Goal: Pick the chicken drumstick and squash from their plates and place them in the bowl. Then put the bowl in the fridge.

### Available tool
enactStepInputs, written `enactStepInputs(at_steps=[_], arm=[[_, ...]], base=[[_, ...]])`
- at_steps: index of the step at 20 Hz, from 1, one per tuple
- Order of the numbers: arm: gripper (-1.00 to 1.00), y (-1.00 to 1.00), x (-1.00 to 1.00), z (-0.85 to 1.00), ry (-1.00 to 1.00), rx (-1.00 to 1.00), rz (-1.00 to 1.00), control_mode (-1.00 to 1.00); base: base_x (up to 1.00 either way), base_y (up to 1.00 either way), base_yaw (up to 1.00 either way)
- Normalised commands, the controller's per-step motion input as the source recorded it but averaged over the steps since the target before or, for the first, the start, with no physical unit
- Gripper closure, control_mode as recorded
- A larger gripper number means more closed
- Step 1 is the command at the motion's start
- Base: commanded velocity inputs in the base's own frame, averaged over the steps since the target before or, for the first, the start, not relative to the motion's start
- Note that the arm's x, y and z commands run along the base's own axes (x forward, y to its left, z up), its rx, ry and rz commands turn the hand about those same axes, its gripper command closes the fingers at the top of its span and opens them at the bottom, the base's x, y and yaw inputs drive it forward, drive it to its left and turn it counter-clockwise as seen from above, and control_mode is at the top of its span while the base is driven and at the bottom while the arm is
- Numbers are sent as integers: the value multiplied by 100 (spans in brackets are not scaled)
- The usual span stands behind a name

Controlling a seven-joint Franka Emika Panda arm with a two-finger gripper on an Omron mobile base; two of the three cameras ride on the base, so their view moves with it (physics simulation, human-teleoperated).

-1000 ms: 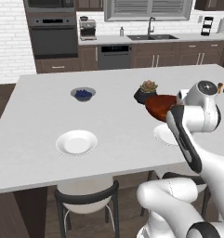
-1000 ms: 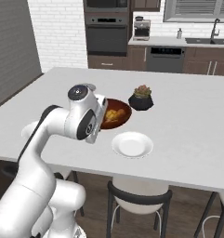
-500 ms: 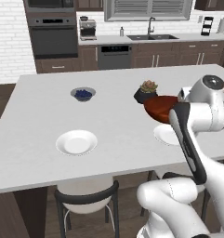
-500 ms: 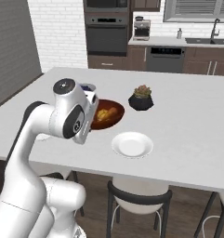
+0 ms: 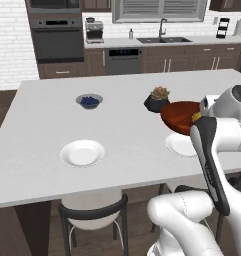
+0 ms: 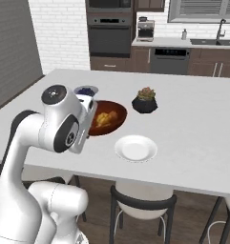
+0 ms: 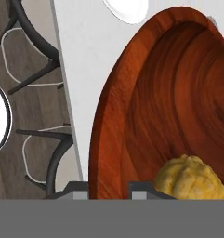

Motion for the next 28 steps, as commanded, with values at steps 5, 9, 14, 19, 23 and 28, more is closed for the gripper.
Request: enactStepInputs(at_steps=[5, 9, 14, 19, 23, 28], arm=[[100, 9, 0, 31, -1, 0, 0, -100], [100, 0, -2, 20, 1, 0, 0, -100], [100, 0, -3, 2, 0, 0, 0, 100], [100, 0, 0, 0, 0, 0, 0, 100], [100, 0, 0, 0, 0, 0, 0, 100], [100, 0, 0, 0, 0, 0, 0, 100]], base=[[0, 0, 0], [0, 0, 0], [-13, 0, 0], [-94, -47, -16], [-72, -55, -55], [-12, -15, -89]])
